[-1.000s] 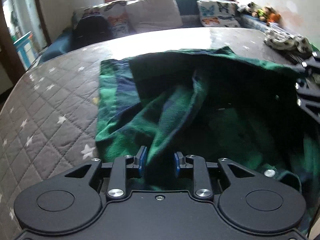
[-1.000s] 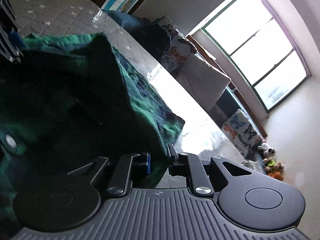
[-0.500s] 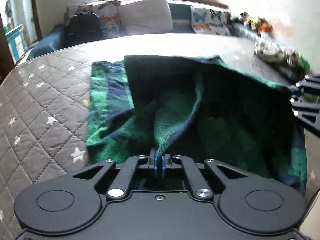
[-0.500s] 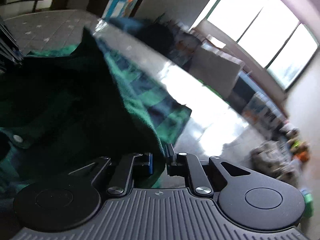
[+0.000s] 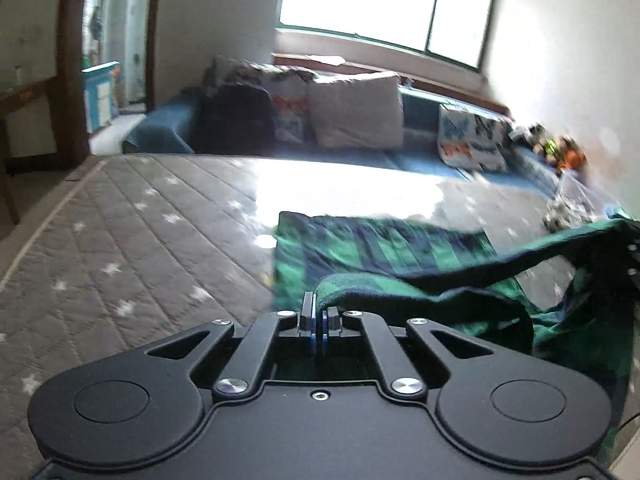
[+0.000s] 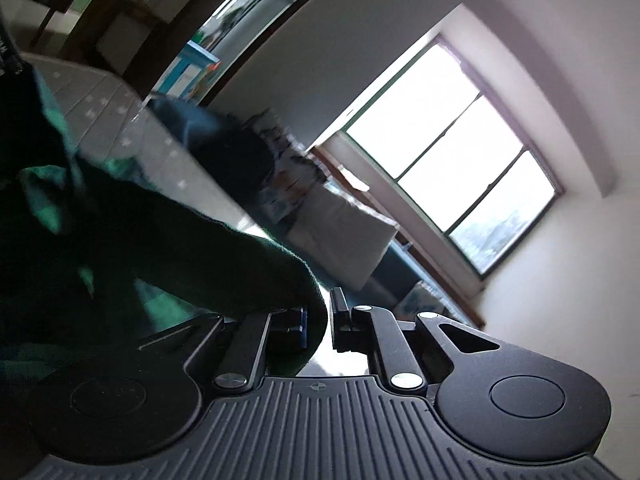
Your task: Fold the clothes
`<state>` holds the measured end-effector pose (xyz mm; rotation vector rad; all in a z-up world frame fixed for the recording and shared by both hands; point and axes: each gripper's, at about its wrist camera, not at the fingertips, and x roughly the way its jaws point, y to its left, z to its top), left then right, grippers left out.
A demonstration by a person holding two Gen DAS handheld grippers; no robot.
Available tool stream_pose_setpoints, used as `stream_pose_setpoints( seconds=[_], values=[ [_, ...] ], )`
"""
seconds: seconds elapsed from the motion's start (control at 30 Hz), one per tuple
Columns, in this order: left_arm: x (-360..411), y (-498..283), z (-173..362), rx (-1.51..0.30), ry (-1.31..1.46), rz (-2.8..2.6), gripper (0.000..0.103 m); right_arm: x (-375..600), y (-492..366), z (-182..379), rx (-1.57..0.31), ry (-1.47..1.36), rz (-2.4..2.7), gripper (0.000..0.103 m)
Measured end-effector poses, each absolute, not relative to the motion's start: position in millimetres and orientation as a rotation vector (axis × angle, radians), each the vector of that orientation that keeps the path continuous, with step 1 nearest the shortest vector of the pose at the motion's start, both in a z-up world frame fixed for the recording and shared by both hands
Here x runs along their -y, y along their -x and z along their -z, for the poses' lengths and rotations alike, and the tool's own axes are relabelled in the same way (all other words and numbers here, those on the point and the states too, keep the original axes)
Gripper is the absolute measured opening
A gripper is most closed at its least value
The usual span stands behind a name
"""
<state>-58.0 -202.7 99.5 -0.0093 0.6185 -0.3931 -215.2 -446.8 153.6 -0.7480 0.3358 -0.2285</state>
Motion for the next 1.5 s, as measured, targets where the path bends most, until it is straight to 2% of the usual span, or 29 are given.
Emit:
stream_pose_setpoints(
  seconds=[0.5, 0.9, 1.1, 1.3, 1.4, 1.5],
  values=[
    [157.6, 43.8, -190.8, -0.438, 0.105, 0.291, 0.003, 477.1, 184.8, -250.1, -0.21, 0.788, 0.312, 0.011],
    [173.8, -48.5, -278.0, -0.381, 0.15, 0.244, 0.003, 505.6, 85.0, -313.5, -0.215, 0.81, 0.4, 0.011],
    [196.1, -114.6, -301.6, -0.397, 0.194, 0.234, 0.003, 517.1, 6.4, -326.2, -0.228, 0.845, 0.462, 0.011],
    [205.4, -158.2, -316.1, -0.366, 0.281, 0.234, 0.003, 525.9, -38.4, -350.3, -0.148, 0.809, 0.544, 0.011],
    [202.8, -161.2, -312.5, -0.309, 0.314, 0.221, 0.003, 536.5, -48.4, -358.4, -0.098, 0.758, 0.589, 0.011],
    [199.7, -159.1, -293.8, -0.322, 0.331, 0.215, 0.003, 543.2, -49.4, -337.7, -0.123, 0.748, 0.597, 0.011]
  ],
)
